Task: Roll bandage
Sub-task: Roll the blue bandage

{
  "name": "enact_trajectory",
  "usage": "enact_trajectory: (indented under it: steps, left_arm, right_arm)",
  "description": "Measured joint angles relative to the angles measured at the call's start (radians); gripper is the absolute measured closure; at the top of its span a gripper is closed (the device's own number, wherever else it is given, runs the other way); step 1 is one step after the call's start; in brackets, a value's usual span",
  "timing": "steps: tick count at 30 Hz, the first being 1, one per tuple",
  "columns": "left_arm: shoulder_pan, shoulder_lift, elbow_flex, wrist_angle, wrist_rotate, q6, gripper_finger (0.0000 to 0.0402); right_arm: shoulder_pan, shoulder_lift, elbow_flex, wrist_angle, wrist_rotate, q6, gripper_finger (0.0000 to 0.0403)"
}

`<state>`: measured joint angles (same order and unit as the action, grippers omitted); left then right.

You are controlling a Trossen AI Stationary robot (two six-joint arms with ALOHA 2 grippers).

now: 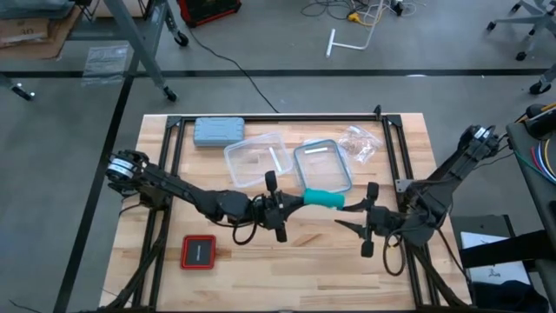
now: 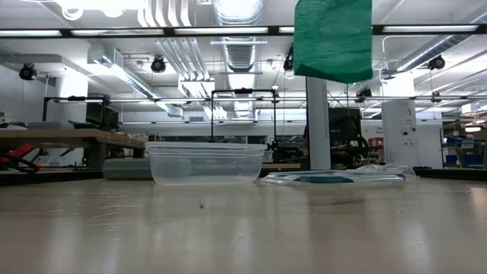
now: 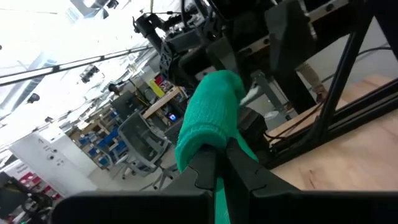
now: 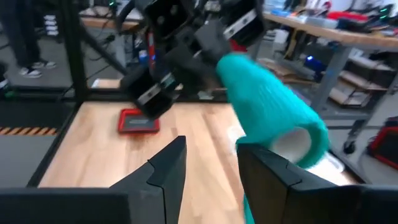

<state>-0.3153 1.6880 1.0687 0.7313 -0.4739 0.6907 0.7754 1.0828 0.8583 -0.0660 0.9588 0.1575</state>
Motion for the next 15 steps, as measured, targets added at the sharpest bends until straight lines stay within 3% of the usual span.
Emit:
enact_trajectory:
  steps: [10, 15]
  left_arm:
    - [0.001, 0.001, 0.000, -0.002, 0.039, -0.050, 0.0401]
    - [0.000, -0.007, 0.000, 0.002, 0.044, -0.055, 0.0401]
  right_arm:
    - [0.006, 0.064, 0.056, -0.018, 0.037, -0.052, 0.0295]
    - [0.033, 0.053, 0.065, -0.148, 0.040, 0.086, 0.0303]
